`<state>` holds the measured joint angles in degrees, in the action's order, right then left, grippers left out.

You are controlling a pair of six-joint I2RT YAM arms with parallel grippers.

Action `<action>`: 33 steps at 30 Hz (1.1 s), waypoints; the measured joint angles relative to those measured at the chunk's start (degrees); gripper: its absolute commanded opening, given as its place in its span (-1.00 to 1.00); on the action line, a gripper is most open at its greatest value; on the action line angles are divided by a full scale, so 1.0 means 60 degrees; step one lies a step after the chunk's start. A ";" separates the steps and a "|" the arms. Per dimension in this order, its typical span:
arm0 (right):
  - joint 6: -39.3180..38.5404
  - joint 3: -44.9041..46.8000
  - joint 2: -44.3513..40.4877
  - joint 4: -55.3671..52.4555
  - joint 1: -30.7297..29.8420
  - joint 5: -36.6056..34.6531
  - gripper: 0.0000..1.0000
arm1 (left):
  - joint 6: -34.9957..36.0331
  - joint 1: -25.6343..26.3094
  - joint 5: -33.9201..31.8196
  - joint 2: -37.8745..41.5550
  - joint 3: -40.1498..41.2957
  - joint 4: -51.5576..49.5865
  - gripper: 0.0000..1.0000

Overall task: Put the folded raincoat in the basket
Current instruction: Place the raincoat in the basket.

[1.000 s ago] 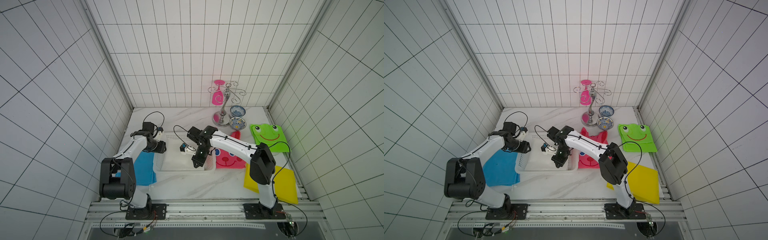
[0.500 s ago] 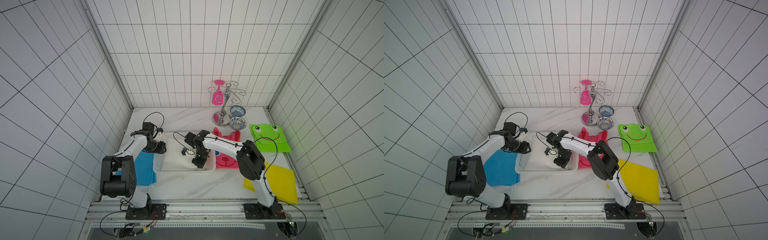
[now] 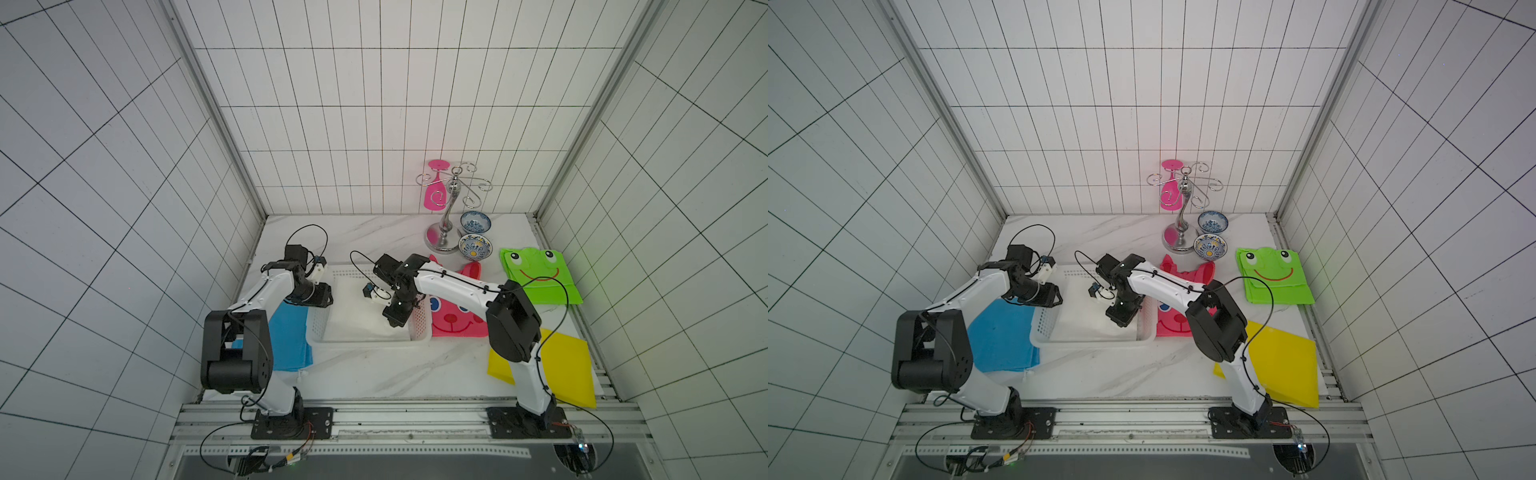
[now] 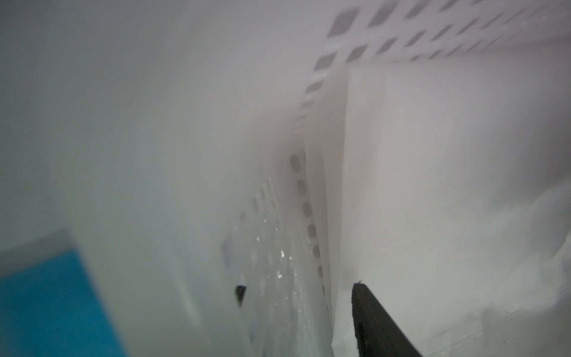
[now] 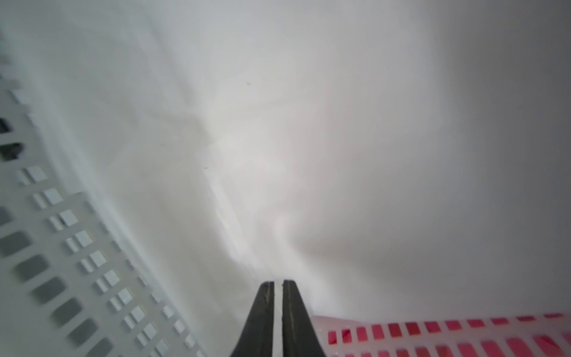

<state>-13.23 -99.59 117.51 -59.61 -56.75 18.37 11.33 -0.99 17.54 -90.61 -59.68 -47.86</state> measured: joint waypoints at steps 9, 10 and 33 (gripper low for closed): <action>-0.0656 -0.0495 0.0568 -0.1158 -0.0718 0.0947 -0.86 | 0.0000 -0.0055 0.0175 0.0000 0.0000 -0.0015 0.07; -0.0699 -0.0495 0.0787 -0.1202 -0.0758 0.0965 -0.86 | -0.0007 -0.0058 0.0204 -0.0004 0.0000 -0.0022 -0.01; -0.0612 0.0109 0.0000 0.0233 -0.0834 0.0375 -0.63 | -0.0146 -0.0557 0.1133 -0.0182 -0.0251 -0.0433 -0.27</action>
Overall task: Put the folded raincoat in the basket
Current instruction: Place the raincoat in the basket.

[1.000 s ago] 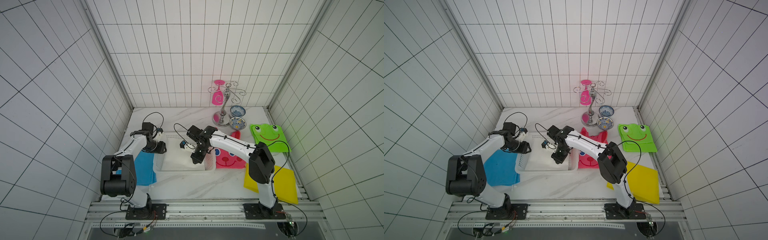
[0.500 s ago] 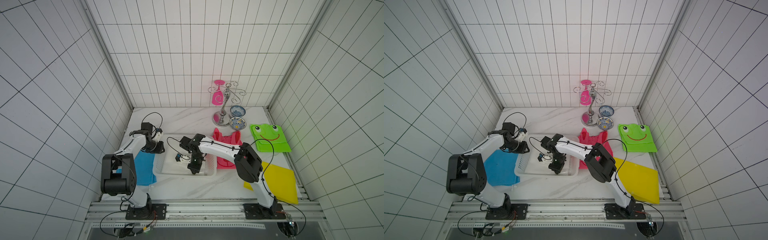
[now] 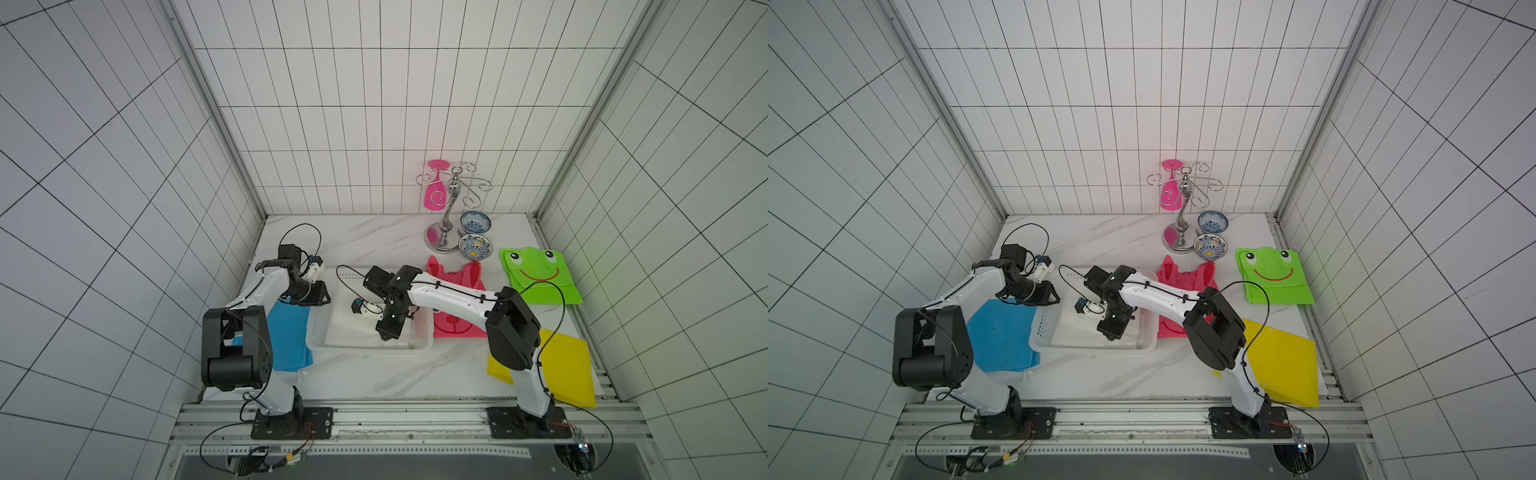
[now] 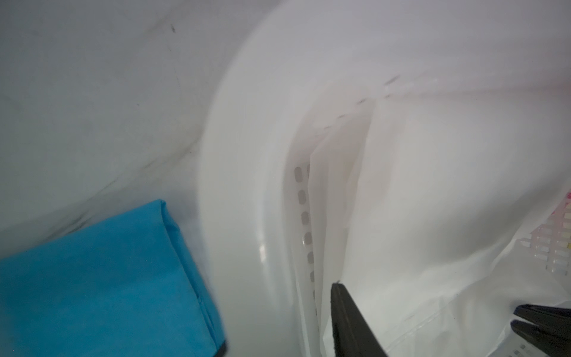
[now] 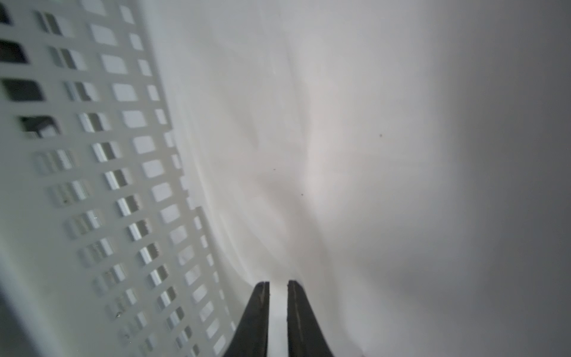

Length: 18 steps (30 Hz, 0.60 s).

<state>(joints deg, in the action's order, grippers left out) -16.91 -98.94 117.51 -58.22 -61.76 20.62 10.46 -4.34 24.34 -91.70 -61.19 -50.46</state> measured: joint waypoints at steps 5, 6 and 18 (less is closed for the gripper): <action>0.0266 -0.0794 -0.0310 0.0073 0.0004 0.0645 -0.61 | 0.0000 -0.0244 0.0284 0.0113 -0.0091 0.0004 -0.26; 0.0525 -0.0801 -0.0386 0.0419 0.0000 0.0393 -0.61 | 0.0000 -0.0280 0.0328 0.0127 -0.0102 -0.0004 -0.26; 0.2623 -0.1399 0.0641 0.5173 0.0051 -0.3552 -0.74 | 0.0000 -0.0583 0.1005 0.0364 -0.0200 -0.0022 -0.26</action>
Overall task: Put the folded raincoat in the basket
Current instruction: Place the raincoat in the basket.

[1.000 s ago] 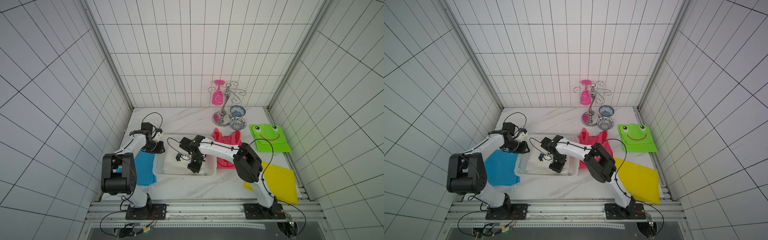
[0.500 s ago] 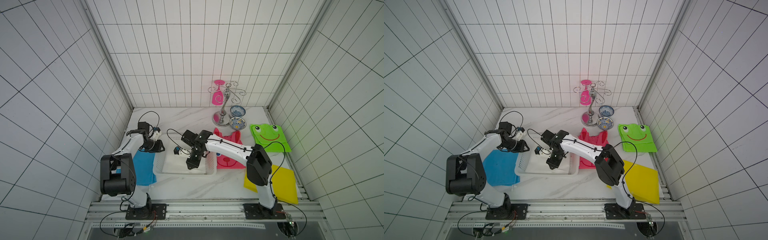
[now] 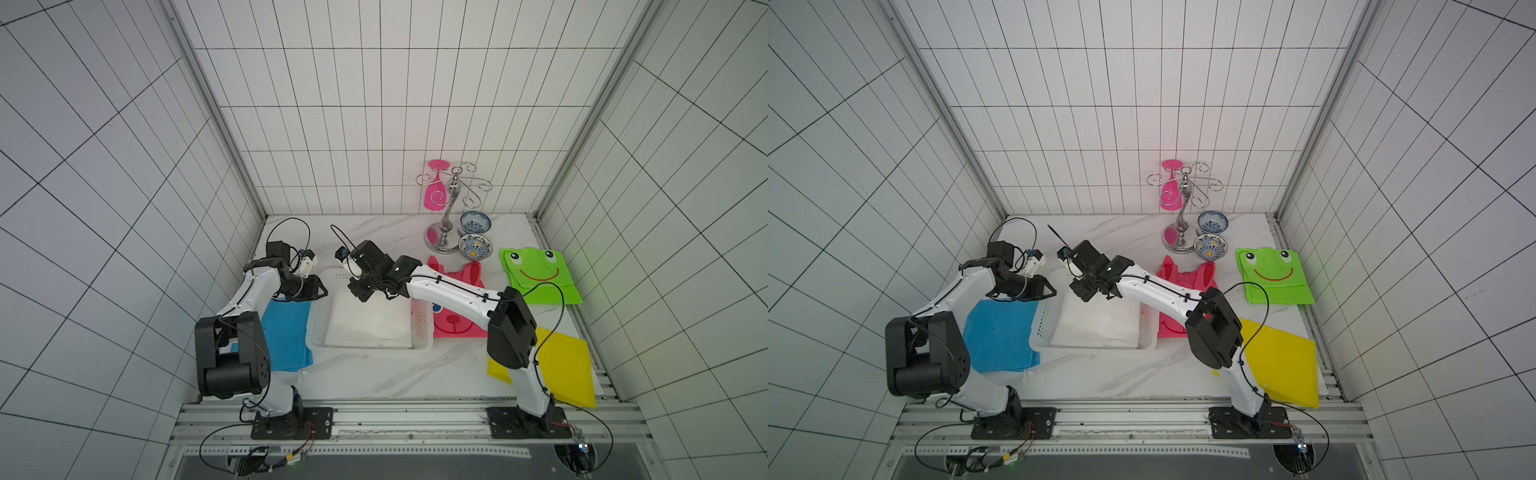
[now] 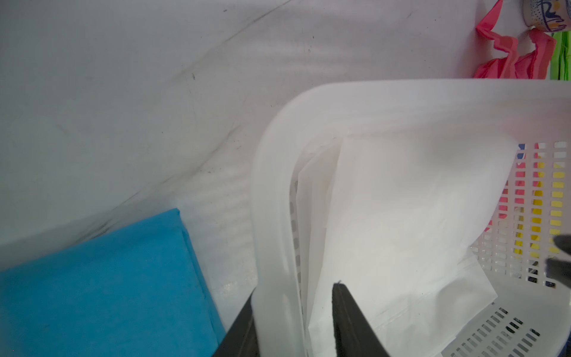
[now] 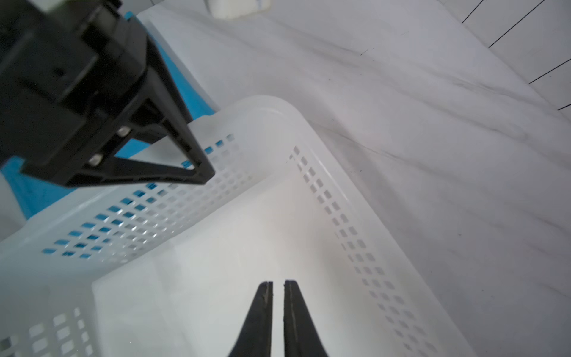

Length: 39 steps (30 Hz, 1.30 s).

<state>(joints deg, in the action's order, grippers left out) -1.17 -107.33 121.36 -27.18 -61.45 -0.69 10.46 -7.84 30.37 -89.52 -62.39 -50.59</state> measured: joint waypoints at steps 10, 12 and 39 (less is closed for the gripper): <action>0.0248 -0.0787 0.2277 0.1341 -0.0007 -0.1016 -0.91 | -0.0098 -0.0025 0.0098 0.0000 0.0007 0.0029 -0.29; 0.0277 -0.0787 0.2422 0.1362 -0.0011 -0.1005 -0.90 | -0.0102 -0.0036 0.0149 0.0000 0.0011 0.0044 -0.30; 0.2040 0.3923 -0.3606 -0.0208 0.0310 -0.1606 -0.41 | 0.0011 -0.0080 0.0474 0.0149 0.0171 0.0117 -0.11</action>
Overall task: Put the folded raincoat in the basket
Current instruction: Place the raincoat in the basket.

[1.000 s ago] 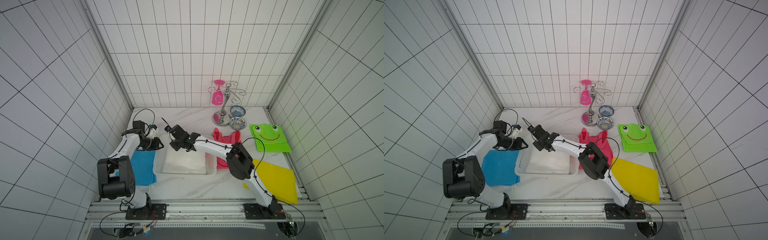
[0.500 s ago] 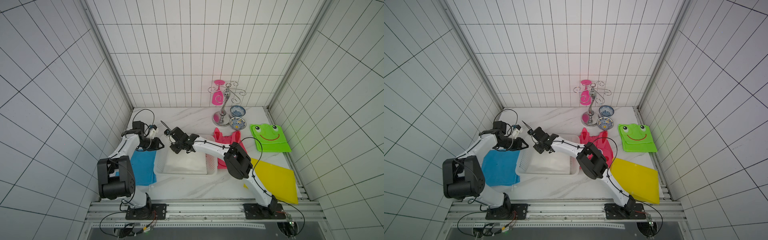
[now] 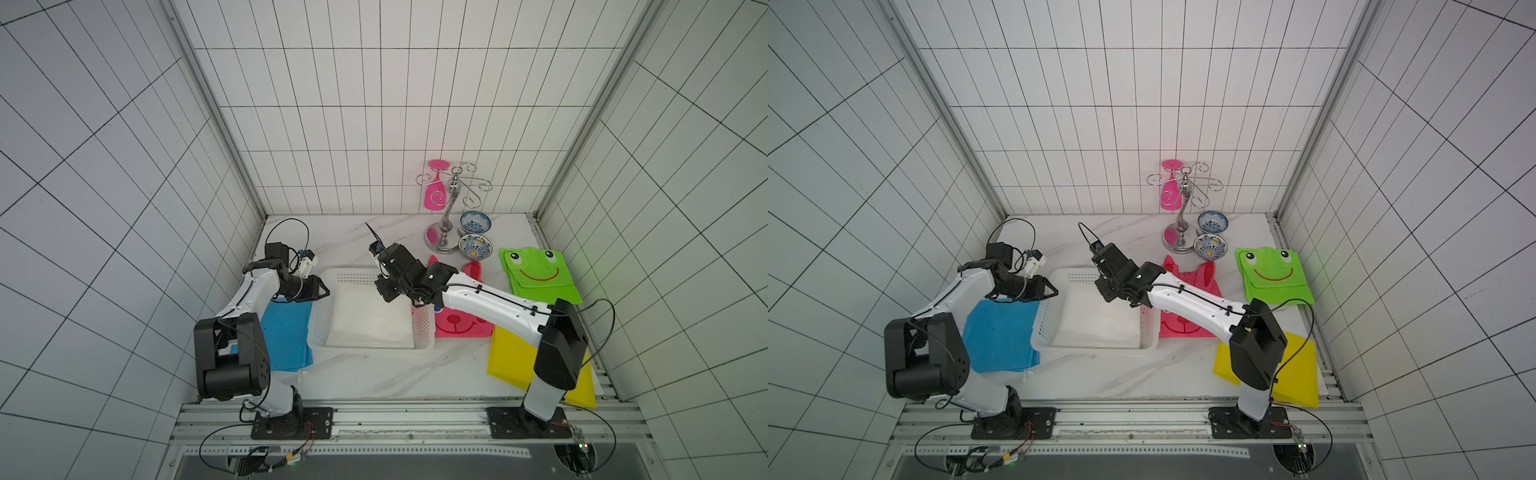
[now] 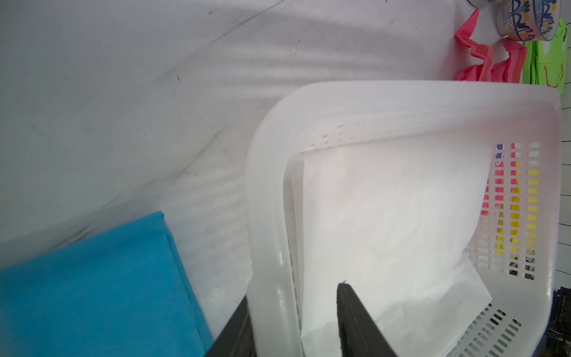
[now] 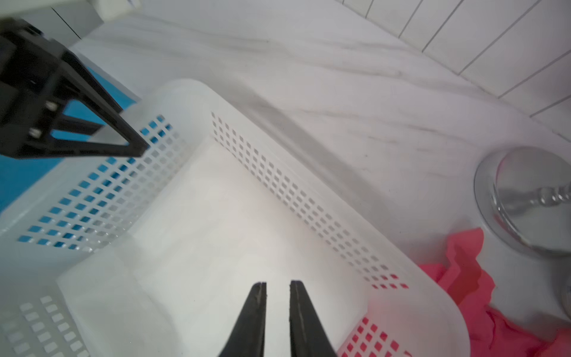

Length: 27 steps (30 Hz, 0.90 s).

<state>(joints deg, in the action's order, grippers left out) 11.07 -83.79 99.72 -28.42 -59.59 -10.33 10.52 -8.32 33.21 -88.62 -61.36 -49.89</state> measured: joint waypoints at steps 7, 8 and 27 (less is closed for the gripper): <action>0.1362 0.2535 -0.3195 -0.1180 0.1213 0.0667 -0.17 | 0.0117 -0.0073 0.0018 0.0331 0.0022 -0.0007 -0.09; 0.1563 0.2572 -0.3512 -0.1322 0.1406 0.0849 -0.16 | 0.0113 -0.0080 0.0007 0.0331 0.0022 -0.0004 -0.09; 0.4827 0.2524 -0.1610 -0.2149 0.1410 0.0357 -0.35 | 0.0146 -0.1235 -0.0098 0.1027 0.0022 0.0193 0.02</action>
<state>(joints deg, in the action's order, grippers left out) 40.03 -68.64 90.06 -41.32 -51.13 -8.19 11.40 -15.73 32.62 -82.46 -61.23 -48.73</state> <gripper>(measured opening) 0.355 0.507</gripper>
